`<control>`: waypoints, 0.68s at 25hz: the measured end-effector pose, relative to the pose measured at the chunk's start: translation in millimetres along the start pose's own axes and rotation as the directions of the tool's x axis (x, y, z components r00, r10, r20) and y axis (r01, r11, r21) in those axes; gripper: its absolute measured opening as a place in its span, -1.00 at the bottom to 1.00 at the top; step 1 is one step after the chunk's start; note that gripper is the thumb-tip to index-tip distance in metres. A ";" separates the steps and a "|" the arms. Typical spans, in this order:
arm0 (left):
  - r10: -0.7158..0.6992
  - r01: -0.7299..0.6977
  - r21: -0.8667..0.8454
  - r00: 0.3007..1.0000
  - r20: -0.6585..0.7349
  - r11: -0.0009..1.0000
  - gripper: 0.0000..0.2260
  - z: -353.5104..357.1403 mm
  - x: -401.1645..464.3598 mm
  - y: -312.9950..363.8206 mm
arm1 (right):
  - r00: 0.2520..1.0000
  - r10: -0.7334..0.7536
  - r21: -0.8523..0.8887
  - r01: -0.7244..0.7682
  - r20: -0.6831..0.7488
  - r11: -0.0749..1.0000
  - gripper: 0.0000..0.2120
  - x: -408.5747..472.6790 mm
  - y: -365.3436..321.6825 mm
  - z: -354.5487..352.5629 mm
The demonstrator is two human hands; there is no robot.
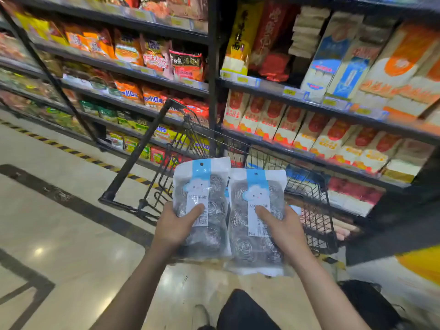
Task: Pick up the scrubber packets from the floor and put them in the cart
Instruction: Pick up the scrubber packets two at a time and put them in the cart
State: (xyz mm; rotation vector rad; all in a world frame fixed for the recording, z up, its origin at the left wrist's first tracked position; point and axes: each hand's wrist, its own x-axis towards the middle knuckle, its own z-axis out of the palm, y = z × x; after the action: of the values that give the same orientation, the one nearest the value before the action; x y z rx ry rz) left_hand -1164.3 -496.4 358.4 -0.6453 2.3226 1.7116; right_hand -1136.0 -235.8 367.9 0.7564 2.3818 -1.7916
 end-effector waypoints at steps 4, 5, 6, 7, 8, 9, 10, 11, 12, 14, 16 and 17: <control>-0.024 0.020 0.072 0.999 0.046 0.997 -0.56 30.8 70.5 8.6 | 0.996 0.069 0.018 -0.068 -0.059 0.998 -0.13 61.4 7.6 18.3; -0.038 0.032 0.094 0.998 0.058 0.995 -0.55 40.2 88.5 7.4 | 0.993 0.092 0.018 -0.091 -0.078 0.996 -0.13 79.0 10.8 22.3; -0.060 0.051 0.113 0.995 0.079 0.992 -0.52 48.4 104.5 11.1 | 0.989 0.117 0.031 -0.115 -0.086 0.993 -0.14 97.1 16.7 26.3; -0.080 0.068 0.123 0.992 0.094 0.990 -0.48 58.1 124.5 8.2 | 0.987 0.141 0.039 -0.138 -0.078 0.990 -0.20 114.2 20.8 30.2; -0.105 0.092 0.140 0.991 0.086 0.986 -0.42 67.7 138.3 11.2 | 0.983 0.170 0.022 -0.169 -0.067 0.985 -0.28 131.6 25.1 33.6; -0.129 0.116 0.155 0.988 0.081 0.981 -0.39 78.9 158.9 4.8 | 0.980 0.186 0.005 -0.186 -0.066 0.982 -0.34 147.4 26.4 36.5; -0.154 0.135 0.183 0.984 0.093 0.974 -0.37 88.9 177.1 -1.3 | 0.972 0.222 -0.004 -0.223 -0.082 0.975 -0.36 162.1 30.8 39.5; -0.164 0.140 0.194 0.980 0.113 0.971 -0.35 99.7 195.1 -7.9 | 0.966 0.247 -0.003 -0.248 -0.077 0.969 -0.37 176.7 37.1 41.4; -0.181 0.149 0.229 0.976 0.125 0.962 -0.32 113.0 215.2 -20.6 | 0.958 0.280 -0.007 -0.281 -0.060 0.960 -0.45 191.9 43.3 43.2; -0.232 0.181 0.285 0.960 0.155 0.941 -0.31 137.3 245.4 -44.3 | 0.942 0.332 -0.041 -0.334 -0.054 0.942 -0.60 219.8 60.7 48.9; -0.288 0.233 0.262 0.937 0.198 0.937 -0.34 163.2 285.6 -85.7 | 0.918 0.388 -0.089 -0.395 -0.088 0.914 -0.57 255.1 91.8 59.2; -0.318 0.268 0.259 0.931 0.177 0.928 -0.35 175.9 297.9 -98.7 | 0.901 0.428 -0.114 -0.434 -0.079 0.894 -0.55 270.4 111.0 66.9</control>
State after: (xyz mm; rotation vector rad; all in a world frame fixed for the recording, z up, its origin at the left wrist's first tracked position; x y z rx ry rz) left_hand -1403.5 -424.1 99.6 -0.6851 2.1045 1.2865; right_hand -1342.3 -182.5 156.8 1.2118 2.1084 -1.4390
